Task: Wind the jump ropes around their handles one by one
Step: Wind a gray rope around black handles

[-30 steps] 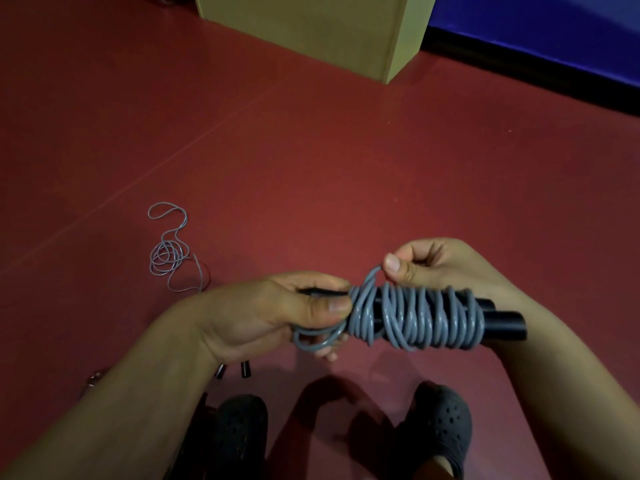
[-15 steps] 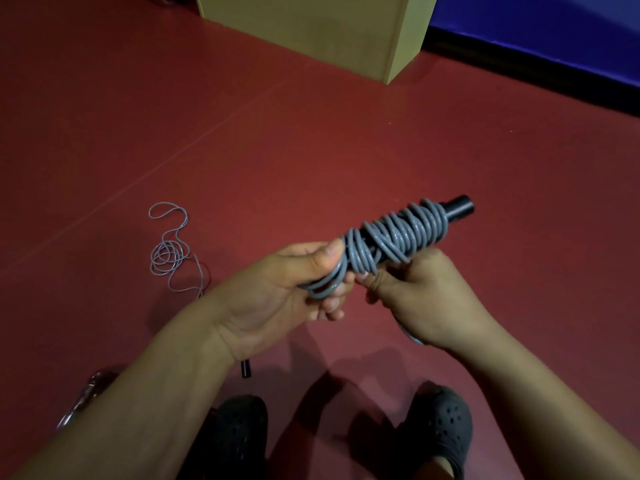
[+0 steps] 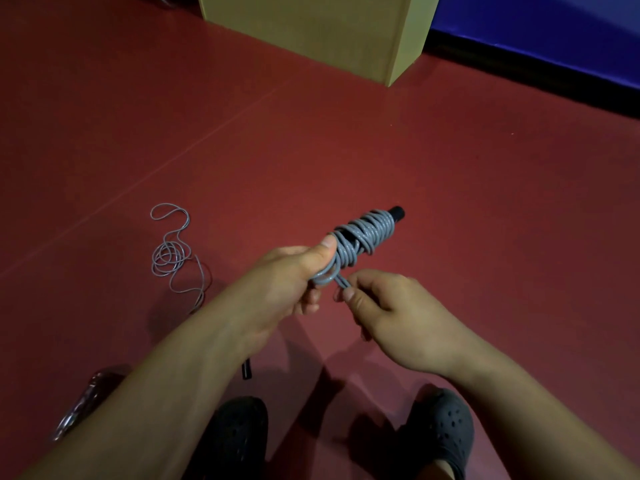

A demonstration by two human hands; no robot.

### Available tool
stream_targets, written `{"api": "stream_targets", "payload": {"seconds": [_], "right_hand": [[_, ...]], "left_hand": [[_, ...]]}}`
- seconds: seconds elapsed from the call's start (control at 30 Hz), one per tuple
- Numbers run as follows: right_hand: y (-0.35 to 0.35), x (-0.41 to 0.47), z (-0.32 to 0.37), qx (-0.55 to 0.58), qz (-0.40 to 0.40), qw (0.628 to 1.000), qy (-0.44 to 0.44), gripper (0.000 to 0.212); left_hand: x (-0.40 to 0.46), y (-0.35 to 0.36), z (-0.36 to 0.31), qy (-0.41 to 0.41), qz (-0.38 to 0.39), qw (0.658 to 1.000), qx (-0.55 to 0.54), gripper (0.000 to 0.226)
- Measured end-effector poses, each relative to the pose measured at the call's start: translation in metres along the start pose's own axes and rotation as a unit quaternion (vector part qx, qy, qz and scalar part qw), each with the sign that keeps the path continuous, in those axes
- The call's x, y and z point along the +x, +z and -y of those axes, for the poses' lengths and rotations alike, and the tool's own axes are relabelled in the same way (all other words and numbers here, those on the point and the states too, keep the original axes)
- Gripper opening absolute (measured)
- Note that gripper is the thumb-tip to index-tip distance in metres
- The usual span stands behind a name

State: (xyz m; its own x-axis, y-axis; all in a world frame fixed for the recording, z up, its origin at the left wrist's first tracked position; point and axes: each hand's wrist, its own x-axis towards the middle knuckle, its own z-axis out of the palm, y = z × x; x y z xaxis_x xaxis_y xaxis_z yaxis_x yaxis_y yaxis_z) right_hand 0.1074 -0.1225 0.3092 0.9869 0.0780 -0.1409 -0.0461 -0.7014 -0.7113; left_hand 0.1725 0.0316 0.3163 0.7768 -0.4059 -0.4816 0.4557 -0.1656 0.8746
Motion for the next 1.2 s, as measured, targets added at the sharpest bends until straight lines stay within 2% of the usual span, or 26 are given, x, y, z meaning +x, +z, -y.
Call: {"api": "stream_targets", "payload": {"seconds": [0.1, 0.2, 0.37, 0.47, 0.67, 0.9, 1.03, 1.13, 1.2], "right_hand": [[0.001, 0.0, -0.001, -0.016, -0.001, 1.0, -0.008, 0.016], [0.002, -0.002, -0.001, -0.053, 0.007, 0.998, -0.015, 0.017], [0.002, -0.003, -0.003, -0.072, 0.017, 0.997, -0.016, 0.016], [0.002, -0.004, -0.004, -0.089, 0.008, 0.996, -0.005, 0.027], [-0.001, -0.004, -0.005, -0.065, -0.014, 0.997, 0.048, 0.05], [-0.003, -0.003, -0.003, -0.06, -0.023, 0.997, 0.029, 0.027], [-0.004, -0.002, -0.003, -0.053, -0.073, 0.995, 0.044, 0.028], [-0.007, -0.001, -0.004, -0.027, -0.124, 0.99, 0.067, 0.035], [-0.009, 0.0, -0.004, -0.019, -0.129, 0.988, 0.08, 0.041]], "left_hand": [[0.002, -0.002, 0.007, 0.059, -0.011, 0.991, 0.117, 0.037], [0.001, -0.002, 0.011, 0.114, -0.039, 0.969, 0.216, 0.036], [0.001, -0.001, 0.015, 0.133, -0.07, 0.934, 0.323, 0.034], [0.0, -0.001, 0.016, 0.125, -0.084, 0.919, 0.364, 0.036], [-0.001, -0.003, 0.014, 0.099, -0.095, 0.902, 0.41, 0.041], [-0.002, -0.01, 0.01, 0.065, -0.114, 0.89, 0.437, 0.047], [-0.003, -0.011, 0.008, 0.054, -0.139, 0.89, 0.431, 0.043], [-0.003, -0.01, 0.007, 0.071, -0.163, 0.899, 0.4, 0.035], [-0.002, -0.011, 0.008, 0.092, -0.175, 0.904, 0.379, 0.032]]}}
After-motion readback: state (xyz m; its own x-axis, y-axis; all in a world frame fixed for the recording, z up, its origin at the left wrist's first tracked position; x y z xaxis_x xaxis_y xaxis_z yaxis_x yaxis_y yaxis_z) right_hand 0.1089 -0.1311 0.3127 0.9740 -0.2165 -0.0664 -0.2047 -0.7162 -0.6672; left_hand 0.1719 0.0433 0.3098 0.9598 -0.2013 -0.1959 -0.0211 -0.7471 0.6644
